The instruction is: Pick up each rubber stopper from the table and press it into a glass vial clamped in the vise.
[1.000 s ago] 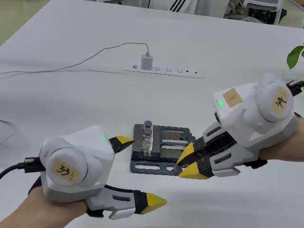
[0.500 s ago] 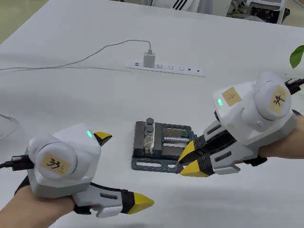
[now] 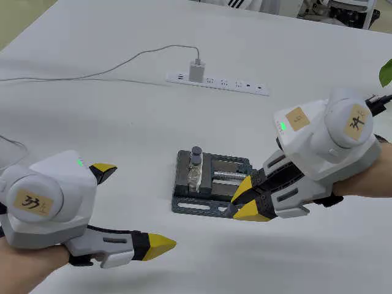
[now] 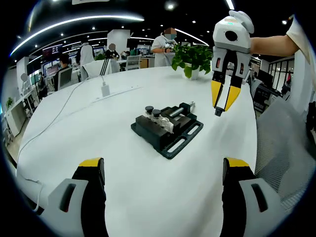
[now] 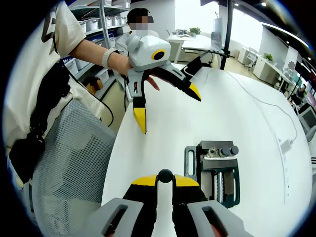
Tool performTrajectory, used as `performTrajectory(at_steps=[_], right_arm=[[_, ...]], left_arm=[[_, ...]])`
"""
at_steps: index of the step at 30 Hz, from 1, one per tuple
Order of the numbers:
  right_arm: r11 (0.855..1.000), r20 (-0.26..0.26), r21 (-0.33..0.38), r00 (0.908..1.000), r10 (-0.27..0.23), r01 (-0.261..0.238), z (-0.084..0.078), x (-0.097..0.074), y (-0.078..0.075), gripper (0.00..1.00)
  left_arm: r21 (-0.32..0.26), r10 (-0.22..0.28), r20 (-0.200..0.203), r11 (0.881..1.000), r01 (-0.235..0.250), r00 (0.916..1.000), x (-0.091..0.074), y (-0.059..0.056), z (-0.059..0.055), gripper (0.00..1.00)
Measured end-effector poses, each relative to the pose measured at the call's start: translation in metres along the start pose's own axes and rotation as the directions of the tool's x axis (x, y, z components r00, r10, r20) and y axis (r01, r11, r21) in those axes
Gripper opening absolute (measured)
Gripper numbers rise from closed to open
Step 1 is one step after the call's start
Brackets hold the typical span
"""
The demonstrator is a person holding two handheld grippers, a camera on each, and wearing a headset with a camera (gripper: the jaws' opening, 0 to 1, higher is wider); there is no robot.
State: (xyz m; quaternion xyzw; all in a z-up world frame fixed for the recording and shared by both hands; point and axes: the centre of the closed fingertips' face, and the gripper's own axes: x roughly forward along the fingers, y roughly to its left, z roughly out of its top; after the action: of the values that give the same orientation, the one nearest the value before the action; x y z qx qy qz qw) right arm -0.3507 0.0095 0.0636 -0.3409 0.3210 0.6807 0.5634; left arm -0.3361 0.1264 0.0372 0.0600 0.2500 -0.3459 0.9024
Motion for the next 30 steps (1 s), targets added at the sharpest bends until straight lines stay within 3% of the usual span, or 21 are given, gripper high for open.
performTrajectory(at_steps=[16,23,30], right_arm=[[0.996,-0.1,-0.081,0.9949,0.011,-0.019,0.005,0.002,-0.026,0.05],[0.987,-0.185,-0.156,0.9827,0.013,-0.042,0.005,0.005,-0.04,0.05],[0.974,-0.232,-0.219,0.9726,0.011,-0.063,0.014,0.009,-0.055,0.05]], left_arm=[[-0.009,0.009,0.004,1.0,-0.009,0.9999,-0.006,0.006,-0.005,0.99],[0.0,0.005,0.0,1.0,-0.005,1.0,-0.006,0.005,-0.005,0.99],[-0.005,0.003,0.006,1.0,-0.003,1.0,-0.004,0.004,-0.006,0.99]])
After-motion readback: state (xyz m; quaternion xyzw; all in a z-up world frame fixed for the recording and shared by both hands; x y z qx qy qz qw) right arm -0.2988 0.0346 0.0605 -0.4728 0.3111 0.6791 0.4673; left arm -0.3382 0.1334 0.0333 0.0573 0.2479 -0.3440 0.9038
